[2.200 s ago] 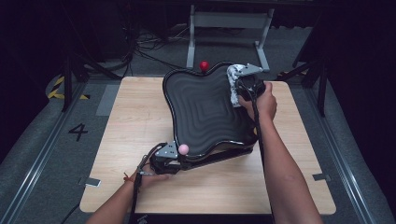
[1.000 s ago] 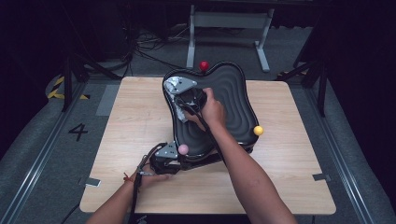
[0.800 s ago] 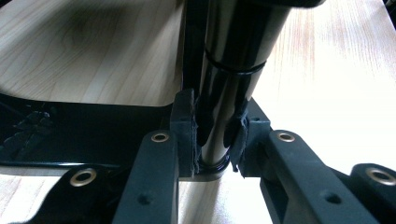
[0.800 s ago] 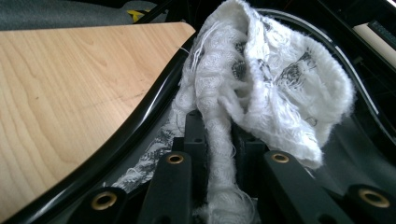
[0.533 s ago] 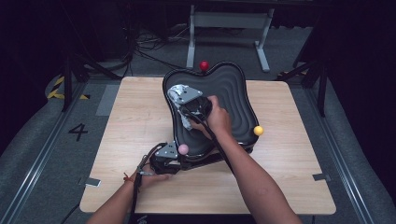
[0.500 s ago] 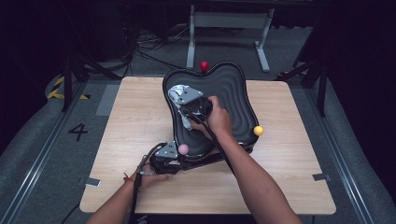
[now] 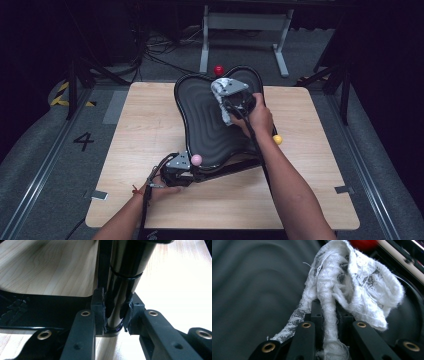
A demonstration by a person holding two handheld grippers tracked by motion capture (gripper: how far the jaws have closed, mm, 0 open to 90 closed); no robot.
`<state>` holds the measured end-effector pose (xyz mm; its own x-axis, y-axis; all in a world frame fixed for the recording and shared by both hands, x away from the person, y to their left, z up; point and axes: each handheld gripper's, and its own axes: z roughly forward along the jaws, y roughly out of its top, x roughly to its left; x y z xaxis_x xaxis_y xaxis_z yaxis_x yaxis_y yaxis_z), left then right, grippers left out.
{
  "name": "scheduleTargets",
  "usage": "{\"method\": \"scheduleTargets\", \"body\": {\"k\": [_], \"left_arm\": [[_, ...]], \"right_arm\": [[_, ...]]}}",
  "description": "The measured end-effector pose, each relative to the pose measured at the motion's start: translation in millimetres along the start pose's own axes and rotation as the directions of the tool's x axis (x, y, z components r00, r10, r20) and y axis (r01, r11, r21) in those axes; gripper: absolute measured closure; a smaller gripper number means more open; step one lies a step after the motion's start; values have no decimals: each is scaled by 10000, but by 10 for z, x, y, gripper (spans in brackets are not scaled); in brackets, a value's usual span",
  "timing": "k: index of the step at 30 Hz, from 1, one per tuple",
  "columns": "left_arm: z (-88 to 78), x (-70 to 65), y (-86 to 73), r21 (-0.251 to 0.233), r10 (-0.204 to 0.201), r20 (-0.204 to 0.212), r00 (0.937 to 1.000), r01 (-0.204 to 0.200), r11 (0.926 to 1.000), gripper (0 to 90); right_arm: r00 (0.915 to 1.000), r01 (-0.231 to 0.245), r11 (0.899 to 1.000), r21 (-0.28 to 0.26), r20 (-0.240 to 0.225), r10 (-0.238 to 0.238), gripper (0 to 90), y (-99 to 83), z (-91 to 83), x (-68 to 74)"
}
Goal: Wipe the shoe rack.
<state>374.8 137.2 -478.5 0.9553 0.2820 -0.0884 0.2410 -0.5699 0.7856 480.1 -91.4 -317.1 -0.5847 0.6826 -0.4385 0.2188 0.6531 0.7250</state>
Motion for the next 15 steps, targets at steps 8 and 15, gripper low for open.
{"method": "scheduleTargets", "body": {"k": [8, 15], "left_arm": [[4, 0, -1, -52, -4, -20, 10000, 4, 10000, 737], [6, -3, -1, -78, -12, -45, 10000, 12, 10000, 737]], "right_arm": [[9928, -1070, 9929, 527, 594, 1038, 799, -288, -42, -452], [9932, -1070, 9896, 957, 561, 1020, 800, -537, -168, -543]]}}
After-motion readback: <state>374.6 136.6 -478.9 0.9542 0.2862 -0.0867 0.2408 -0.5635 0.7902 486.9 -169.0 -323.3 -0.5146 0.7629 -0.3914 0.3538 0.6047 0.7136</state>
